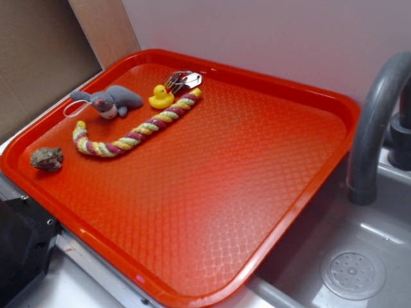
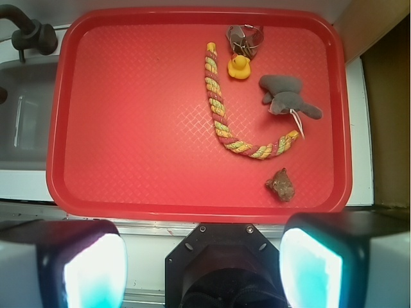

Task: Grab the rock.

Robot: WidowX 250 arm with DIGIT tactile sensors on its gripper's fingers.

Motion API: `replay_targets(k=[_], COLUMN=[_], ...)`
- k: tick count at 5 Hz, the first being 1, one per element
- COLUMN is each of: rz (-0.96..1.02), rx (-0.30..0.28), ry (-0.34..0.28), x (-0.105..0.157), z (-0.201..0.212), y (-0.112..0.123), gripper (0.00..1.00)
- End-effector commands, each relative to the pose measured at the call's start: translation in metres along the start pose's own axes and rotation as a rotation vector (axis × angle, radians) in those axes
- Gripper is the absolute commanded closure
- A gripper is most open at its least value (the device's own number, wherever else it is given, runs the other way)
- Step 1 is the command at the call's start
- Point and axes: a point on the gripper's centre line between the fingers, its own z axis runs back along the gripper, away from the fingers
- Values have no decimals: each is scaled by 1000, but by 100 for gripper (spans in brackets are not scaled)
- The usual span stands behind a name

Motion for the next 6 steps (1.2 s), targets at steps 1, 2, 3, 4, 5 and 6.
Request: replay_targets(k=[1,2,3,4,5,6], rz=[0,1,-76,-75,-83,-100], rx=[0,-79,-102,-90,-26,59], ry=[0,-19,-66,-54,-40,19], x=[0,-4,-3,-2,0,0], z=[0,-35,-63,-90,-112,-144], y=[0,25,44,67,85,96], gripper=[0,0,0,0,0,0])
